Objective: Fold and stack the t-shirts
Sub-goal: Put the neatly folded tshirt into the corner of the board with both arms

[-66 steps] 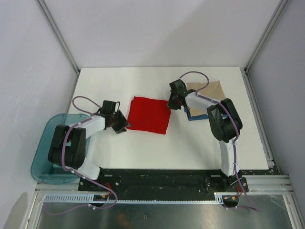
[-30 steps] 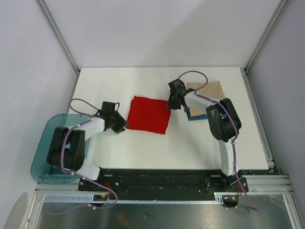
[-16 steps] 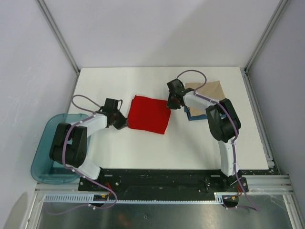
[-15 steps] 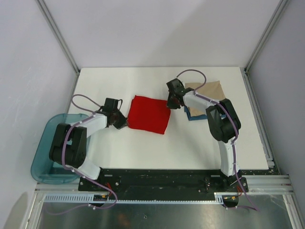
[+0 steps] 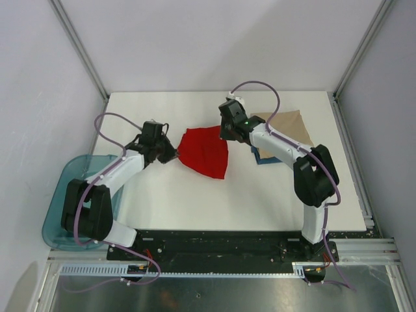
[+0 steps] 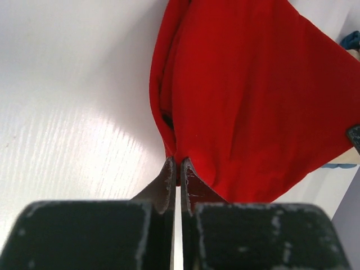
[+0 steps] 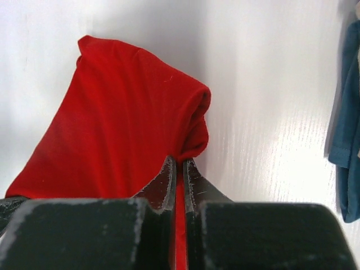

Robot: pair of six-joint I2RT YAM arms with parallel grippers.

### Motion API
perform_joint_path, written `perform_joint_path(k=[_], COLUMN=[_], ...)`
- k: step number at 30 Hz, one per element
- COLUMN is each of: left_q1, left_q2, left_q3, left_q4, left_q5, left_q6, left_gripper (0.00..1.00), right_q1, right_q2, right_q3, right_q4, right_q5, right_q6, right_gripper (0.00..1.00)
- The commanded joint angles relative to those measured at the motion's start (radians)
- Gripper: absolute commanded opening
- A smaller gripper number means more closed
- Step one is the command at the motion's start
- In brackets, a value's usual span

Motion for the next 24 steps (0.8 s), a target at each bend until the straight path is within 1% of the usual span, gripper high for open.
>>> perform_joint_path(k=[1,6,13,19,24], left_q1=[-0.028,-0.065,-0.157,-0.248,-0.326], left_q2=[-0.043,-0.040,-0.003,0.082,0.192], left_q3=[0.077,0.129,0.221,0.341,0.485], left_q4=[-0.012,-0.013,-0.014,-0.016,-0.015], left_q5=[0.001,0.011,-0.014,-0.043,-0.051], left_q6=[0.034,0.016,-0.007,-0.026,-0.043], left_gripper=[0.00,0.00,0.00,0.00,0.00], right_q1=[0.001,-0.013,-0.085,-0.178,-0.279], right_q2=[-0.063,-0.087,-0.137,-0.171,-0.189], right_q3=[0.057,0.088,0.089,0.091,0.100], right_q4=[-0.009,-0.026,-0.031,-0.030,-0.031], right_q5=[0.075,0.114,0.120,0.101,0.075], right_q6=[-0.046,-0.085,-0.107,-0.127,-0.145], right_gripper=[0.00,0.00,0.00,0.00,0.00])
